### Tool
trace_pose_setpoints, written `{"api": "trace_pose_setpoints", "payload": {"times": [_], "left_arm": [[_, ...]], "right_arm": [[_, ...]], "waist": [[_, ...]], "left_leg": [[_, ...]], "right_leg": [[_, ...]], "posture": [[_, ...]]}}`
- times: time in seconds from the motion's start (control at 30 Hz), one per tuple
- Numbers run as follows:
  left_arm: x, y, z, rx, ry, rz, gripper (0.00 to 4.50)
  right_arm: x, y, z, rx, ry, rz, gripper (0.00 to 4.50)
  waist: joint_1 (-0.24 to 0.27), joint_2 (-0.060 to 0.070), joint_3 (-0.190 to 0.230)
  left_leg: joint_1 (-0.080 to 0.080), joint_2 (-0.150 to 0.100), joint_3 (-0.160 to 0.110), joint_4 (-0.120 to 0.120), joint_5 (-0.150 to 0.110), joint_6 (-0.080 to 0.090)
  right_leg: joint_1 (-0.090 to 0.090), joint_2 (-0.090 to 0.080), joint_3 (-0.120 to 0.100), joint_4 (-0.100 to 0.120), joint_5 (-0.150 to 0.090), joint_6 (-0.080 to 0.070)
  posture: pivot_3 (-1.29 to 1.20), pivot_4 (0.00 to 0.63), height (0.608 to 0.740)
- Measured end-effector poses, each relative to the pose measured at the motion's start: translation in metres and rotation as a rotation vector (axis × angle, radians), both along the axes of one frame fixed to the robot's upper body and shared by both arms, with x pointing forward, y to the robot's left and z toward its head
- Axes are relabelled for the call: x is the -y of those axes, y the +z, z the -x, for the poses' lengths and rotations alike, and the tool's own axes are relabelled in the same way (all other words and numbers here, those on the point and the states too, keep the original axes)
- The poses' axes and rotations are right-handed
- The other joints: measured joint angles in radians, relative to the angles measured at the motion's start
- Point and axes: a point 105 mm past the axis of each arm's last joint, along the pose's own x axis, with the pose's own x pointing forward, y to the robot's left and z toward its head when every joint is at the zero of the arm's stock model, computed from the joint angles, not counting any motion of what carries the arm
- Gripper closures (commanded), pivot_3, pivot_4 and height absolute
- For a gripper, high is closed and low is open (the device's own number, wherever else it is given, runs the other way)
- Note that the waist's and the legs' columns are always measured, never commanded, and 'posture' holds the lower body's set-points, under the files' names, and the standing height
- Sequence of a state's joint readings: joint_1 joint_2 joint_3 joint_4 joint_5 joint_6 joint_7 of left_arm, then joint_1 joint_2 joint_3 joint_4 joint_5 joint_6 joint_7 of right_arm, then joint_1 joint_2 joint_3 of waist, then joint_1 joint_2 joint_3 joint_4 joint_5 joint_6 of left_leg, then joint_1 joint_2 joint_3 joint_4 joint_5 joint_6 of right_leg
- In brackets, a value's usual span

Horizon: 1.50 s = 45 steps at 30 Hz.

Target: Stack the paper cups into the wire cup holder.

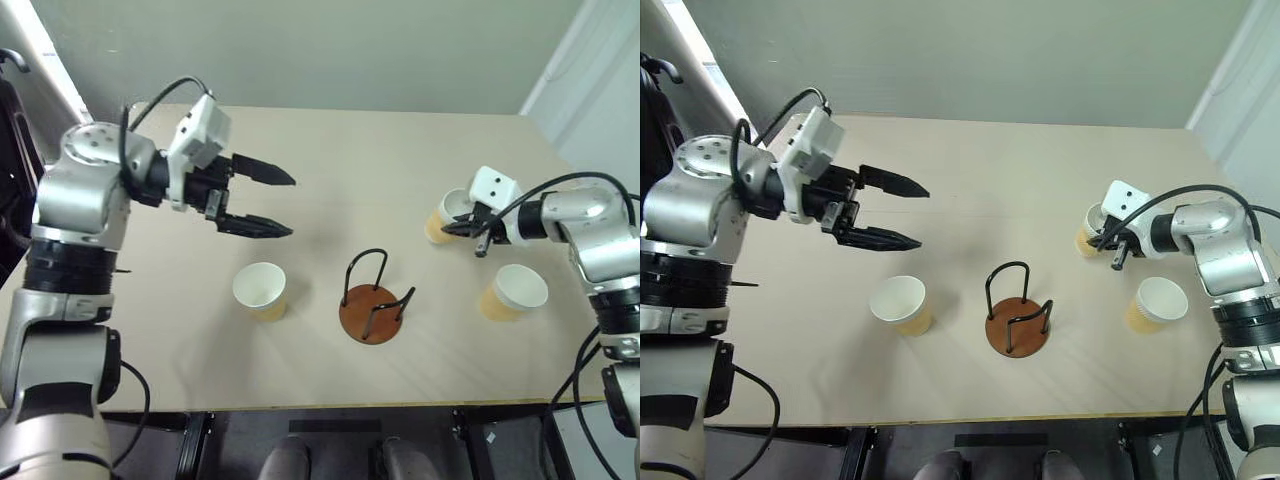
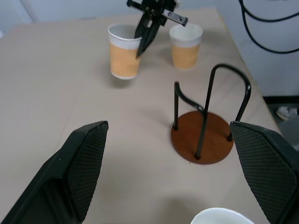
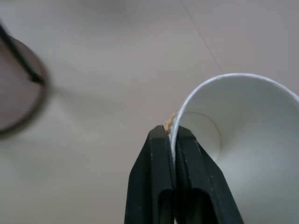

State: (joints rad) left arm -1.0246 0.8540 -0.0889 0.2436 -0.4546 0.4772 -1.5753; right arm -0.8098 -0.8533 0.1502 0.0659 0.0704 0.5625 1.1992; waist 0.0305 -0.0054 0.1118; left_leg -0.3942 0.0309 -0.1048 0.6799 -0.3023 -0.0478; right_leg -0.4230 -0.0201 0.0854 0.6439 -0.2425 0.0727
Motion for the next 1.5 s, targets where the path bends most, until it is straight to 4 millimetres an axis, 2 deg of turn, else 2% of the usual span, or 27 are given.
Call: {"api": "trace_pose_setpoints", "payload": {"times": [0.23, 0.4, 0.8, 1.0, 1.17, 1.37, 1.5], "left_arm": [[0.008, -0.003, 0.014, -0.020, -0.058, -0.009, 0.00], [0.008, -0.009, 0.015, -0.035, -0.061, -0.014, 0.00], [0.017, -0.016, 0.008, -0.055, -0.086, -0.043, 0.00], [0.021, -0.020, 0.004, -0.054, -0.100, -0.054, 0.00], [0.022, -0.020, 0.004, -0.051, -0.106, -0.053, 0.00], [0.022, -0.020, 0.004, -0.049, -0.105, -0.052, 0.00], [0.022, -0.019, 0.004, -0.047, -0.103, -0.051, 0.00]], "right_arm": [[-0.024, 0.046, 0.038, -0.020, 0.117, -0.096, 4.49], [-0.040, 0.061, 0.062, -0.041, 0.198, -0.118, 4.49], [-0.069, 0.061, 0.099, -0.108, 0.341, -0.129, 4.49], [-0.074, 0.059, 0.105, -0.110, 0.354, -0.131, 4.49], [-0.073, 0.039, 0.105, -0.174, 0.342, -0.131, 4.49], [-0.073, 0.039, 0.107, -0.156, 0.358, -0.113, 4.49], [-0.076, 0.025, 0.108, -0.187, 0.384, -0.094, 4.49]], "waist": [[-0.003, 0.000, 0.000], [-0.002, 0.000, 0.000], [-0.002, 0.000, 0.000], [-0.003, 0.000, 0.000], [-0.003, 0.000, 0.000], [-0.003, 0.000, 0.000], [-0.003, 0.000, 0.000]], "left_leg": [[0.000, 0.000, 0.000, 0.000, 0.000, 0.000], [0.001, 0.000, 0.000, 0.001, 0.000, 0.000], [0.001, 0.000, -0.001, 0.001, 0.000, 0.000], [0.001, 0.000, -0.001, 0.001, 0.000, 0.000], [0.001, 0.000, 0.000, 0.001, 0.000, 0.000], [0.001, 0.000, 0.000, 0.001, 0.000, 0.000], [0.001, 0.000, -0.001, 0.001, 0.000, 0.000]], "right_leg": [[-0.001, 0.000, 0.000, -0.002, 0.000, 0.000], [0.000, 0.000, 0.000, -0.002, 0.000, 0.000], [-0.001, 0.000, 0.000, -0.001, 0.000, 0.000], [-0.001, 0.000, 0.001, -0.001, 0.000, 0.000], [-0.001, 0.000, 0.001, -0.001, 0.000, 0.000], [0.000, 0.000, 0.001, -0.001, 0.000, 0.000], [-0.001, 0.000, 0.000, -0.001, 0.000, 0.000]], "posture": [[0.00, 0.150, 0.740], [0.00, 0.150, 0.740], [0.00, 0.150, 0.740], [0.00, 0.150, 0.740], [0.00, 0.150, 0.740], [0.00, 0.150, 0.740], [0.00, 0.150, 0.740]]}}
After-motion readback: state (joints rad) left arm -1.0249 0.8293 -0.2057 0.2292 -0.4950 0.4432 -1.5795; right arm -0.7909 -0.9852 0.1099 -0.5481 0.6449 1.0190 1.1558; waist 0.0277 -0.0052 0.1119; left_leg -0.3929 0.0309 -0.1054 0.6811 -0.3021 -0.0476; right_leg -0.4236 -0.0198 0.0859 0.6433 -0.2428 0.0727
